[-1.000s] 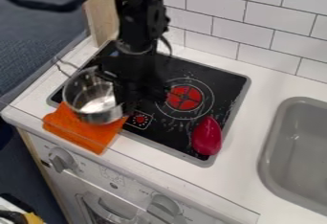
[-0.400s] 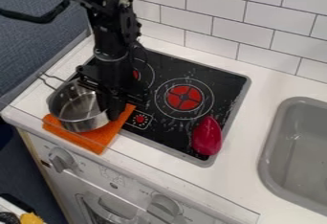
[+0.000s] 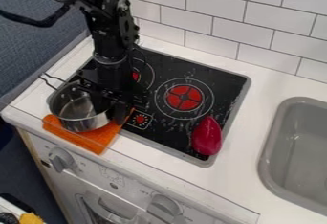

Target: Moved pot on top of orange cloth

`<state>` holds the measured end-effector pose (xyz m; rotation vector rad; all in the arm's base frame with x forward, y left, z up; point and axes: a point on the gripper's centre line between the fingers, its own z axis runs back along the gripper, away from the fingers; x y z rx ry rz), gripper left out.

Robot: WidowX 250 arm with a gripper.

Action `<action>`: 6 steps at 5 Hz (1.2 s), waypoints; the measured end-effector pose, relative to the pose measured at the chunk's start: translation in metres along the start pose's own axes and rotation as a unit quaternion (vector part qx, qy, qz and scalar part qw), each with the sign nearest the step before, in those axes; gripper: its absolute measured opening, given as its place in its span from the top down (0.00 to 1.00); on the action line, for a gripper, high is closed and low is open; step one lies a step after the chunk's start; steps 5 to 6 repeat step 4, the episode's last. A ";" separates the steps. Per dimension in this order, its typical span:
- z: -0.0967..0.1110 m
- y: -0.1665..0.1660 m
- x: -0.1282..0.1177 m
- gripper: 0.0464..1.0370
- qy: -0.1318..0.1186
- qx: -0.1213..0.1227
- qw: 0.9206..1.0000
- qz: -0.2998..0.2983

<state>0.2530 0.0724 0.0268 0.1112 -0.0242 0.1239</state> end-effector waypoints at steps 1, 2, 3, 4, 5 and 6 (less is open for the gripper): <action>0.014 -0.006 0.007 0.16 -0.034 -0.003 0.998 -0.048; 0.045 -0.020 0.015 0.01 -0.104 -0.024 0.984 -0.144; 0.051 -0.032 0.014 0.03 -0.113 -0.038 0.974 -0.192; 0.052 -0.034 0.017 0.03 -0.113 -0.034 0.972 -0.204; 0.052 -0.034 0.017 0.03 -0.113 -0.034 0.972 -0.204; 0.052 -0.034 0.017 0.03 -0.113 -0.034 0.972 -0.204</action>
